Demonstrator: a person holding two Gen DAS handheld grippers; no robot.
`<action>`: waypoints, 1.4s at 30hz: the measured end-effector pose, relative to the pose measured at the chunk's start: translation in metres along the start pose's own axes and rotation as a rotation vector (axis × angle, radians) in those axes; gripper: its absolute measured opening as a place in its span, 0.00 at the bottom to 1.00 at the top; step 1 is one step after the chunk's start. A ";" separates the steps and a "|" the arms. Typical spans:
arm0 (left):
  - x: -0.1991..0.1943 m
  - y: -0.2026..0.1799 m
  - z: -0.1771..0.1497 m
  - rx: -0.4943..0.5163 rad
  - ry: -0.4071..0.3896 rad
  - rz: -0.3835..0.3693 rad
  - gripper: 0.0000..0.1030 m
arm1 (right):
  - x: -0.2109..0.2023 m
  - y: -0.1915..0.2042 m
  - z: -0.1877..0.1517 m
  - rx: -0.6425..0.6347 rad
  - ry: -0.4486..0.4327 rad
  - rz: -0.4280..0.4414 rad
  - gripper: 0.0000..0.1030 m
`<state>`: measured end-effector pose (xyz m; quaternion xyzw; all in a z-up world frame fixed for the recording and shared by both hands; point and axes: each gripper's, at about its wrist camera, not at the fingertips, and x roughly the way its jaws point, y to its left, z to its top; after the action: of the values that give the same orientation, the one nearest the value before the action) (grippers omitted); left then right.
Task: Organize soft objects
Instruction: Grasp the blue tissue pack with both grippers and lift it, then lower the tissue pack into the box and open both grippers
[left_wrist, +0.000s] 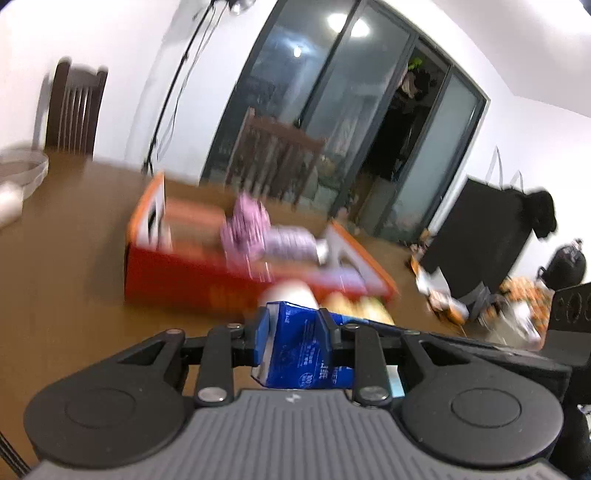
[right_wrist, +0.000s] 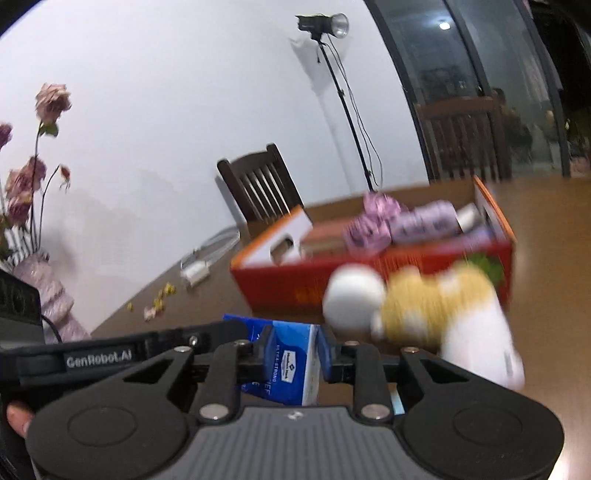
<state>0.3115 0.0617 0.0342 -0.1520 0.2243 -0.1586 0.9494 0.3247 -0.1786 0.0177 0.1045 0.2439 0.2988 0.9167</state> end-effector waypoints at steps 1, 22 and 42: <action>0.009 0.004 0.015 0.008 -0.010 0.004 0.27 | 0.010 0.000 0.015 -0.025 -0.011 0.006 0.23; 0.271 0.002 0.083 -0.121 0.347 -0.065 0.26 | 0.147 -0.137 0.136 -0.072 0.082 -0.335 0.20; 0.047 -0.042 0.136 0.154 0.015 0.063 0.67 | -0.024 -0.072 0.164 -0.187 -0.118 -0.316 0.53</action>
<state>0.4058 0.0360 0.1476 -0.0702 0.2232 -0.1464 0.9612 0.4271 -0.2587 0.1433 -0.0034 0.1741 0.1657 0.9707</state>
